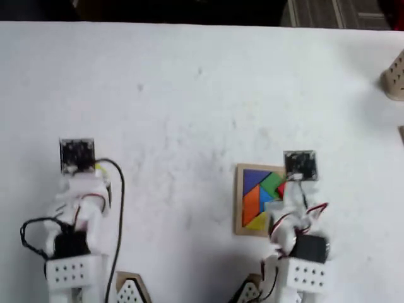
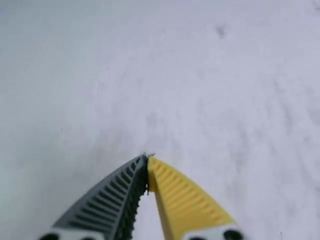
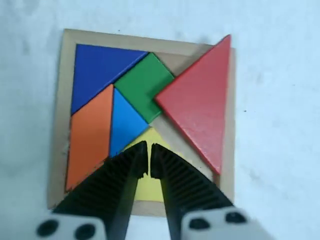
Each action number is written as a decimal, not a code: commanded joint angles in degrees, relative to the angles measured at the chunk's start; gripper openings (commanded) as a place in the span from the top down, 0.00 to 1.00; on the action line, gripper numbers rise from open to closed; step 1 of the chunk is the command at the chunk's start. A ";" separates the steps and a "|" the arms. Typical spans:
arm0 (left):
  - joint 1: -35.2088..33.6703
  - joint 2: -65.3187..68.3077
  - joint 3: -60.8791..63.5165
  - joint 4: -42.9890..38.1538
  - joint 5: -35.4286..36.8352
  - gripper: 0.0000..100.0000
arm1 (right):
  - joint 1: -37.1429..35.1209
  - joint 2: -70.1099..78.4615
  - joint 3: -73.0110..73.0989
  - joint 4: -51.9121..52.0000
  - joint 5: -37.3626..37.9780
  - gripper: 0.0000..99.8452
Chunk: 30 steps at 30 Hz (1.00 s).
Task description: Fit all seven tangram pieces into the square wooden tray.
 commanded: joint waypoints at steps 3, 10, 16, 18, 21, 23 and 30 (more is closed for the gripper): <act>0.84 -16.22 -0.88 20.84 -1.32 0.98 | -5.58 -15.60 10.02 1.71 -1.85 0.98; 0.75 -14.55 -2.02 22.42 -1.23 0.98 | -3.47 -13.32 6.59 1.89 -1.85 0.98; 0.04 -14.64 -2.20 22.24 -1.32 0.98 | 7.43 -12.70 3.16 -5.58 1.85 0.98; -0.75 -14.46 -2.20 20.75 -0.97 0.98 | 8.48 -12.62 2.99 -6.81 3.16 0.98; -0.75 -14.46 -1.93 19.60 -0.97 0.98 | 10.15 -12.62 1.32 -6.46 3.60 0.98; -0.48 -14.37 -2.20 19.60 -0.88 0.98 | 11.03 -12.62 -0.62 -4.09 3.78 0.98; -0.40 -14.37 -6.24 25.41 -0.88 0.98 | 11.21 -3.38 -11.52 4.70 3.96 0.98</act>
